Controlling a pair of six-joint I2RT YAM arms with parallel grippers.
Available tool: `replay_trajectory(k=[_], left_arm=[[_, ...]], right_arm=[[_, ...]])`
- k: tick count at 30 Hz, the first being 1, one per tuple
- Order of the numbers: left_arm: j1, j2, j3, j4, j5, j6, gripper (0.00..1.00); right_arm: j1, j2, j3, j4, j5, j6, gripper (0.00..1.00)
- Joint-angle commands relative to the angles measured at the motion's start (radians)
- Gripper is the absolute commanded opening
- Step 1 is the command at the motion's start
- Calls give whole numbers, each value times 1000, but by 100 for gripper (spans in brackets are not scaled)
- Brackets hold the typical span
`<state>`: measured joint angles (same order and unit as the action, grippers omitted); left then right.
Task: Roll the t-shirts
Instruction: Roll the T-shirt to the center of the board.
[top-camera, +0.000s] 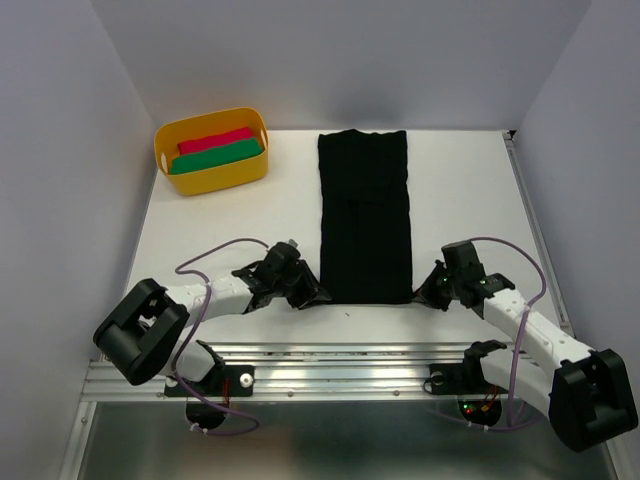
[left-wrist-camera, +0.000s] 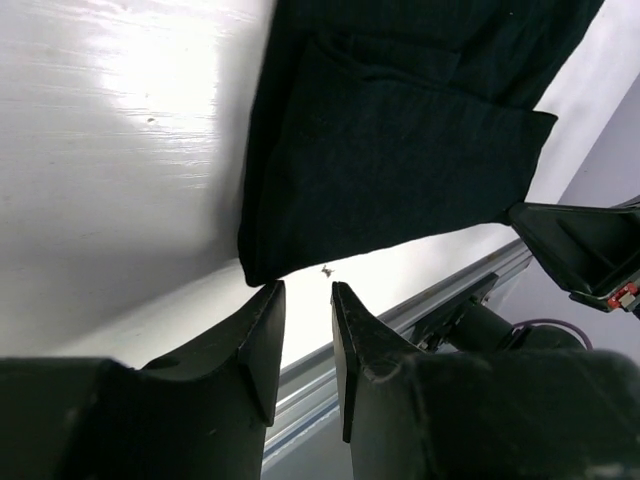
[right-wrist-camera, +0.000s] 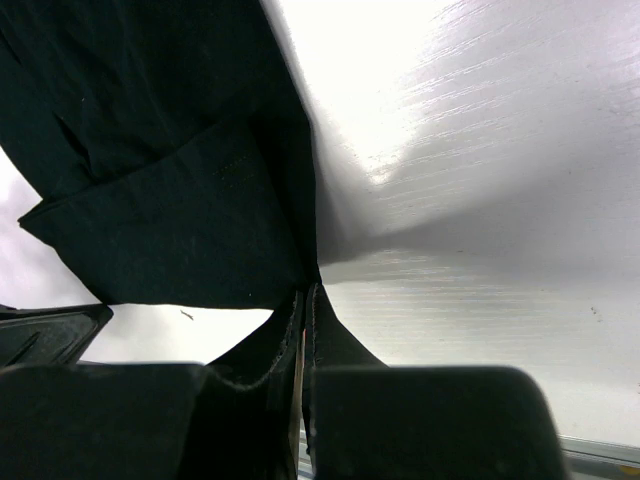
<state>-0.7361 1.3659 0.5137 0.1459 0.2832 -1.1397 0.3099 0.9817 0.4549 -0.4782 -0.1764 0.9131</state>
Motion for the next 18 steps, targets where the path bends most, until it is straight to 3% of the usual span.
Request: replay_trajectory(k=[1,5,8,18], left_arm=[[-3,-21,-38,24,-32,-29,36],[-3,-25,-44,8,-44,-31,36],[-3,-16,-44,-6,-50,-32,42],[-3,22,-38,32,-62,-34,38]], right_arm=[[5,-26,-10,32,-2,12,1],[5,-29,-13,33,-2,15,1],[5,-23,-12,35,-2,13,1],[5,-21,-7,33,-1,12,1]])
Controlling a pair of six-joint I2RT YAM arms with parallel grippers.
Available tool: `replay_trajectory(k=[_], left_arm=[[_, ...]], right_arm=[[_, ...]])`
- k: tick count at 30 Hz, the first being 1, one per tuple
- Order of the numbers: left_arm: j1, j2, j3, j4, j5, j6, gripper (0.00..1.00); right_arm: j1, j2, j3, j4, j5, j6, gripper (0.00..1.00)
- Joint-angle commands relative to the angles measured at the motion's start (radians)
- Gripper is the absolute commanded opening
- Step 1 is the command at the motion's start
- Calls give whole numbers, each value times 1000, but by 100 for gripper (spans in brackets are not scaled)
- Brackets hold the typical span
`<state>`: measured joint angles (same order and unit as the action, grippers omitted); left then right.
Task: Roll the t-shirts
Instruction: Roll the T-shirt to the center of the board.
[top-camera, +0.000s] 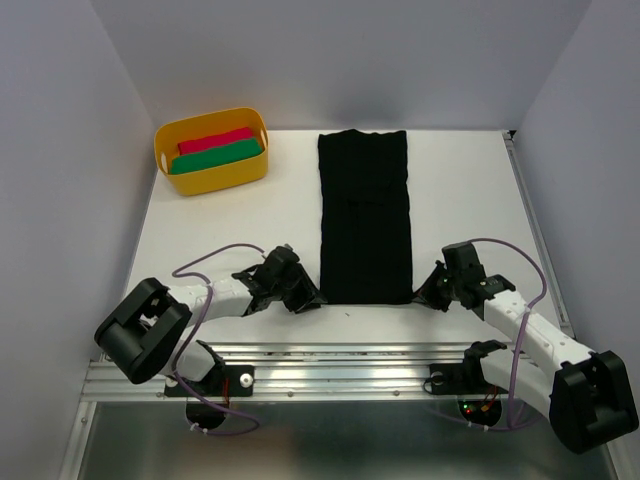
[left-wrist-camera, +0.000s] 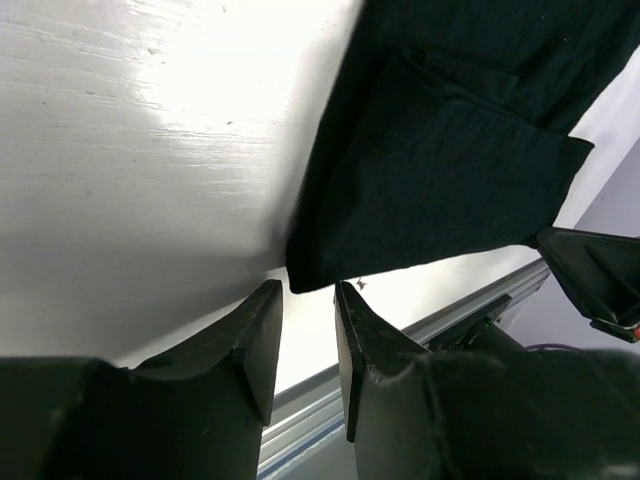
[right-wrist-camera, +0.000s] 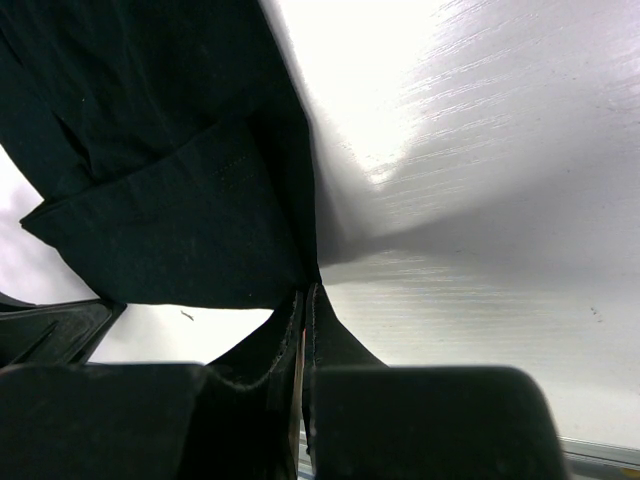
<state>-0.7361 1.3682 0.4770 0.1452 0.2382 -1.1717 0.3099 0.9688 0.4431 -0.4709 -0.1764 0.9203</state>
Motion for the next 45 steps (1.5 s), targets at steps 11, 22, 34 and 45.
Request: replay_trajectory(k=[11,22,34,45], left_arm=[[-3,40,26,11,-22,6,0],[0,-12,87,-97,-63,21,0],[33,-24,147,-144,-31,47,0],[75,6,216,-222,-5,92,0]], right_arm=[[5,-2,5,26,-5,-5,1],[5,-8,28,12,6,-9,1],[5,-16,66,-23,44,-15,1],[5,11,140,-43,103,-32,1]])
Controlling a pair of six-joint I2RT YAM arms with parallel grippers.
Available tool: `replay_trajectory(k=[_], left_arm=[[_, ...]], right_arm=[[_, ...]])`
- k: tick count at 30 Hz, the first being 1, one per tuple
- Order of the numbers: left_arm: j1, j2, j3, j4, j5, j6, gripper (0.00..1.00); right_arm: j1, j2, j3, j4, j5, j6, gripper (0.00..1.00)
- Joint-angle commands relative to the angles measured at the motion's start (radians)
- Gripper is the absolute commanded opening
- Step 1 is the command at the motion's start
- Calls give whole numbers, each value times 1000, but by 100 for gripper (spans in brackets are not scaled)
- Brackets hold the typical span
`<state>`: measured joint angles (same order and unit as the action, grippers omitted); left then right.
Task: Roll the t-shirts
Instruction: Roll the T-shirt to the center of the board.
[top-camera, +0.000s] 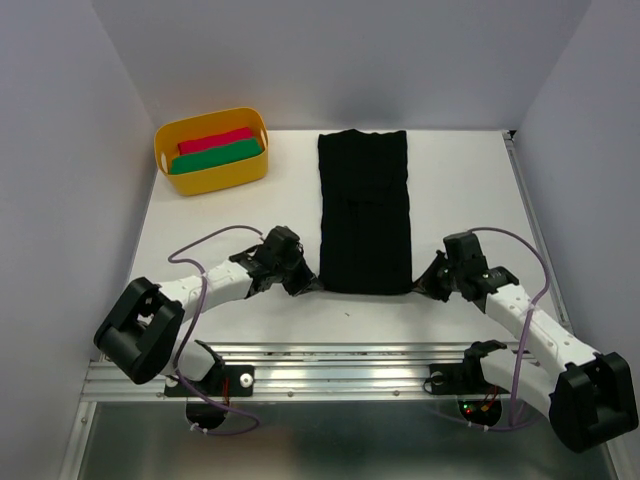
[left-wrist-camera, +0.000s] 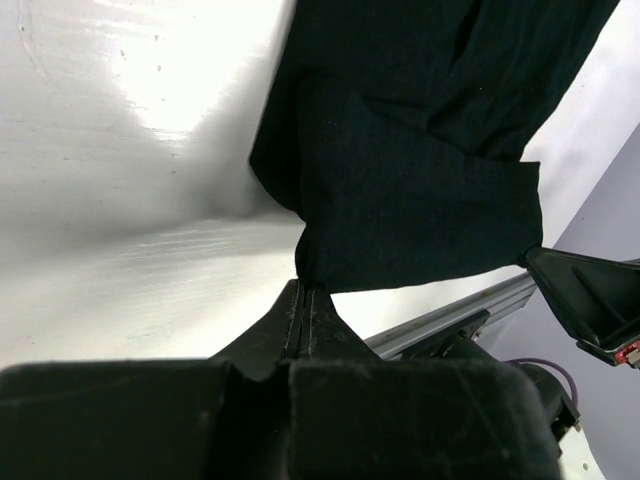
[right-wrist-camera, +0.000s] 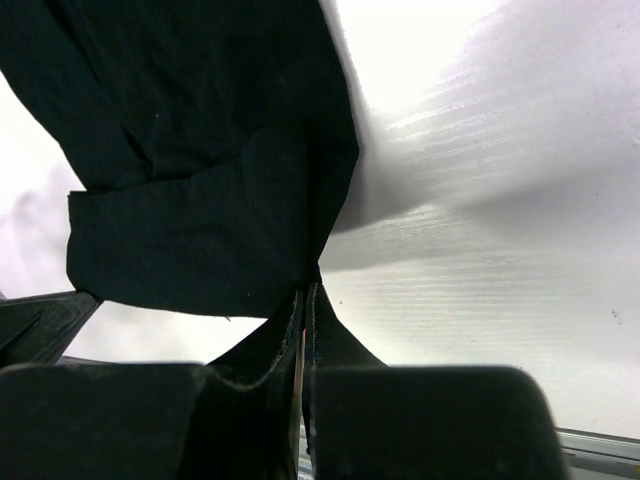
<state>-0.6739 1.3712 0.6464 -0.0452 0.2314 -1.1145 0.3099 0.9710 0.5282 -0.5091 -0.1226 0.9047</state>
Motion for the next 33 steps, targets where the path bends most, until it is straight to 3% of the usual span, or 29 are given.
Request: replay_trajectory(k=[1,28,33], left_arm=[[16,8,55,-39,6,39,0],[114,255,311,-136,34,176,0],[125,302,343,-134,32,199,0]], right_arm=[[5,17,61,-5,57,-16,1],[5,251,236,70,118,-75,1],[5,302,257,87,145,-82,8]])
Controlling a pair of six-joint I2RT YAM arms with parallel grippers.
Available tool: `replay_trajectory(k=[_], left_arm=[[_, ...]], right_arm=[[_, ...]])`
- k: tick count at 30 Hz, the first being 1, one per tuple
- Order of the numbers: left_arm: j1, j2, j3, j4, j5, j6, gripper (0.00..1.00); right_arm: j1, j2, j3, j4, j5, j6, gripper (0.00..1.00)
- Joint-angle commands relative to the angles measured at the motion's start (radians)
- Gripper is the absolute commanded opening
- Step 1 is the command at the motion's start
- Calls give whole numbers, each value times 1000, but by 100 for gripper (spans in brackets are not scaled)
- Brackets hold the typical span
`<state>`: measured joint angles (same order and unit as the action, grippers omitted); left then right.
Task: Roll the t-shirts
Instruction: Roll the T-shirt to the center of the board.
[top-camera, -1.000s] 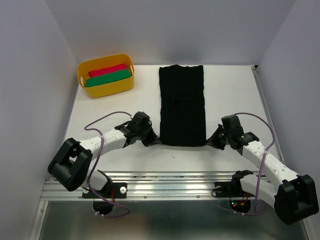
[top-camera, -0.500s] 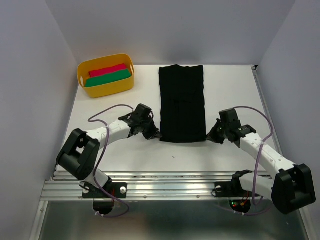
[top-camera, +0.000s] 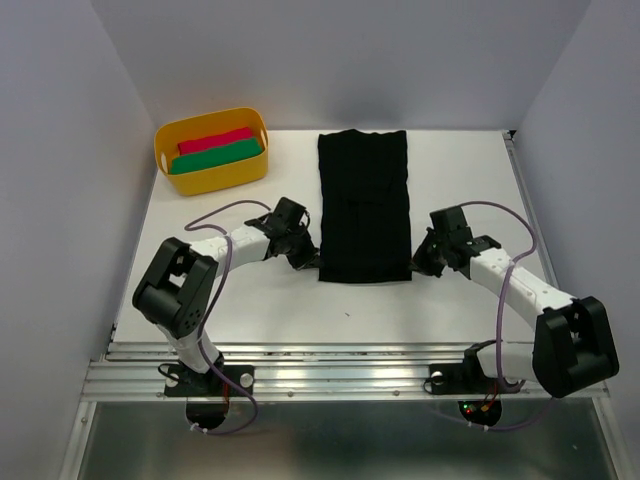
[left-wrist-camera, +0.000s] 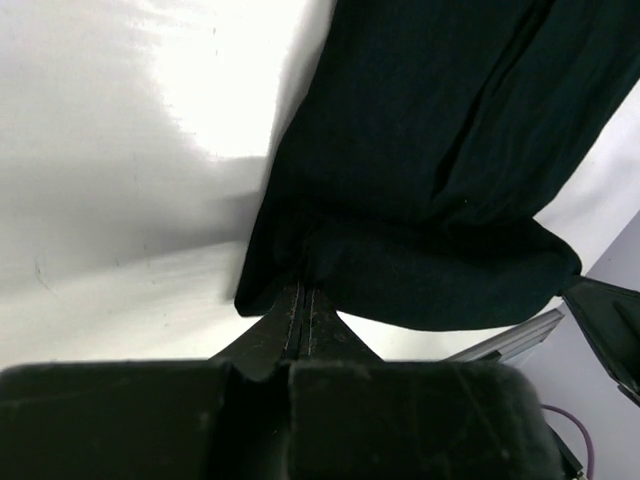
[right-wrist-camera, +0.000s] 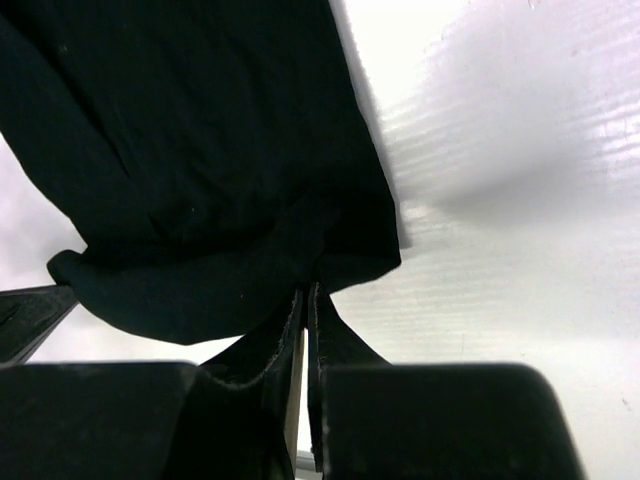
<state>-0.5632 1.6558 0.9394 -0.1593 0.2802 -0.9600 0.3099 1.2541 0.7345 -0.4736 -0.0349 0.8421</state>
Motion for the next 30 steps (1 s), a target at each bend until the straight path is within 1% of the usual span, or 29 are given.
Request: replay_trajectory(k=[1,3,5,6,8,9,10,11,12,13,16,21,23,25,26,27,29,30], left_arm=[[16,25,58,-20,-15,56,0],[19,44,78,-20,-15,66,0],[20,51,97,-17,-24,82,0],[20,58,105,-23,-41,87,2],[22,67,119,-25,-44,101,11],[26,82,142,-32,-41,122,19],[28,91,157,-52,-44,135,21],[28,101,185,-65,-47,147,23],[28,107,196,-74,-52,167,29],[28,108,205,-85,-61,176,31],[29,70,220,-91,-99,187,36],[20,-40,216,-140,-255,196,36],[14,-70,207,-149,-269,198,36],[5,-106,188,-157,-269,196,36],[-9,-117,176,-163,-300,193,35],[-18,-131,168,-164,-300,190,34],[-38,-148,144,-171,-285,175,33],[-47,-155,133,-171,-285,170,30]], right_arm=[[5,33,58,56,62,-24,11],[5,48,66,66,73,-29,17],[5,73,86,76,90,-34,20],[5,85,94,79,95,-38,26],[5,119,108,92,112,-46,33],[5,134,127,90,131,-51,47],[5,146,138,89,138,-51,50],[5,156,147,89,144,-52,51],[5,153,158,90,145,-51,53],[5,148,163,89,150,-51,53],[5,102,167,78,168,-69,54],[5,-37,157,15,211,-116,53],[14,-70,154,-23,216,-126,52],[35,-94,149,-40,201,-144,47],[44,-111,140,-49,164,-149,43],[72,-120,134,-51,138,-161,32],[118,-134,118,-69,118,-160,25],[168,-136,114,-76,112,-158,22]])
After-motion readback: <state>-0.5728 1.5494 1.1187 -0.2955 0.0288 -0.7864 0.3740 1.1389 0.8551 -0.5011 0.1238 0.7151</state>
